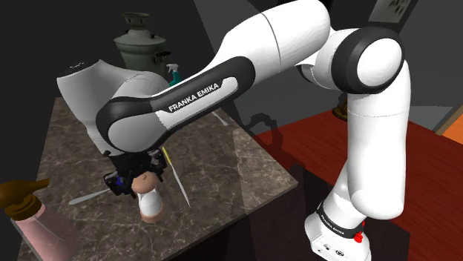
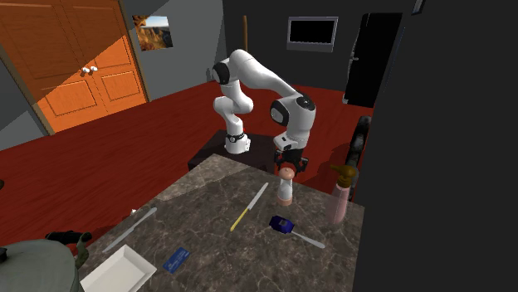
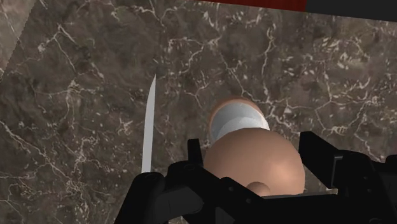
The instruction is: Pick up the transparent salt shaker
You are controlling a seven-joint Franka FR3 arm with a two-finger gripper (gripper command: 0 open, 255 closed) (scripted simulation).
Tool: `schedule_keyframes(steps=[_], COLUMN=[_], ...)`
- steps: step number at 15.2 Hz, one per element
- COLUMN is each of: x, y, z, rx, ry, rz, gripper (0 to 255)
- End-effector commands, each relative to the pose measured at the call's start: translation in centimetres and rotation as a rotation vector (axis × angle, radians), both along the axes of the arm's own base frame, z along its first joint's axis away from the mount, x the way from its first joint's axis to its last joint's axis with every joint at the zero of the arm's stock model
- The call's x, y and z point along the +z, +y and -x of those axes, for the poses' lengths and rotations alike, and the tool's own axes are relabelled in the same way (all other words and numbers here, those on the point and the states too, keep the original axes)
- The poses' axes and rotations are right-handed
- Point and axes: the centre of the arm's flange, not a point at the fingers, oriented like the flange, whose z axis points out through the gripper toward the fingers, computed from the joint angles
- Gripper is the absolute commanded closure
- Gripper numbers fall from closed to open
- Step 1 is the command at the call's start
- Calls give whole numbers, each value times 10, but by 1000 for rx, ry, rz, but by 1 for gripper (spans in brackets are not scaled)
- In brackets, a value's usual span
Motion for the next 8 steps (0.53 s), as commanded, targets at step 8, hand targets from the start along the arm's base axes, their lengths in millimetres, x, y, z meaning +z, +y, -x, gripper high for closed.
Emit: schedule_keyframes(steps=[8], x=[10], y=[-1], z=[-1], rx=[0], ry=[2], rz=[1], gripper=[255])
